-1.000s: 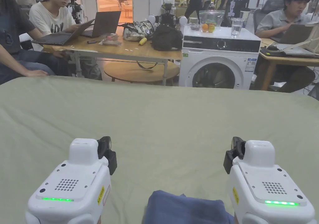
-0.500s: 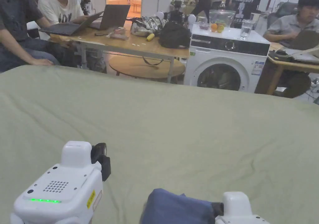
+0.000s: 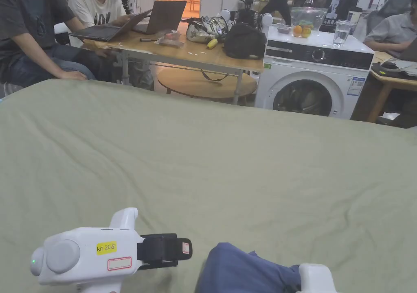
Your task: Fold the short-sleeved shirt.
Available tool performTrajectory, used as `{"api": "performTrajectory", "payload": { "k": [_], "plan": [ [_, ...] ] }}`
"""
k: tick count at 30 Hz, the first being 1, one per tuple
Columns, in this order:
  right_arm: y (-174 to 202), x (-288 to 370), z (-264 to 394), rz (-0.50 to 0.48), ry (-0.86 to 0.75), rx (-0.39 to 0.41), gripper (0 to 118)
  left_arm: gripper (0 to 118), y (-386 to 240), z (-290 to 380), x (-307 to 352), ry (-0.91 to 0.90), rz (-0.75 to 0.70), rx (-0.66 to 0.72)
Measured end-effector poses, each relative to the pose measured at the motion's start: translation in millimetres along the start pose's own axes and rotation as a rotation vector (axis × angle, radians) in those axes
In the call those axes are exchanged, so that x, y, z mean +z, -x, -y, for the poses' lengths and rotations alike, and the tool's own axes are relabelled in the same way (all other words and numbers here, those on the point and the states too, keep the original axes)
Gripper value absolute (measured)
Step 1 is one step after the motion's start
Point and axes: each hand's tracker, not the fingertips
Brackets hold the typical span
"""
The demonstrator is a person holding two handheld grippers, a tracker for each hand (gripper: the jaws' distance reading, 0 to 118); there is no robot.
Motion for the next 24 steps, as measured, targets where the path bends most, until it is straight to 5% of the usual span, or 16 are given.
{"api": "performTrajectory", "payload": {
  "k": [11,15,19,20,22,24],
  "plan": [
    [-0.4,-0.6,0.5,-0.004,-0.002,-0.008,0,74,31.7,-4.5,-82.3,0.341,0.275,0.106],
    [-0.5,-0.7,1.8,-0.004,-0.007,-0.013,0,74,26.0,-0.1,-113.3,0.361,0.418,0.165],
    [-1.2,-0.4,2.5,-0.004,-0.011,-0.018,0,72,17.3,10.7,-127.5,0.325,0.412,0.153],
    [-1.6,-0.2,2.7,-0.005,-0.013,-0.021,0,69,15.7,12.9,-126.0,0.310,0.391,0.141],
    [-2.4,0.2,3.3,-0.008,-0.016,-0.025,0,28,21.6,16.0,-125.9,0.300,0.250,0.125],
    [-2.2,0.5,4.4,-0.015,-0.025,-0.028,0,22,25.6,21.3,-122.6,0.290,0.340,0.257]
  ]
}}
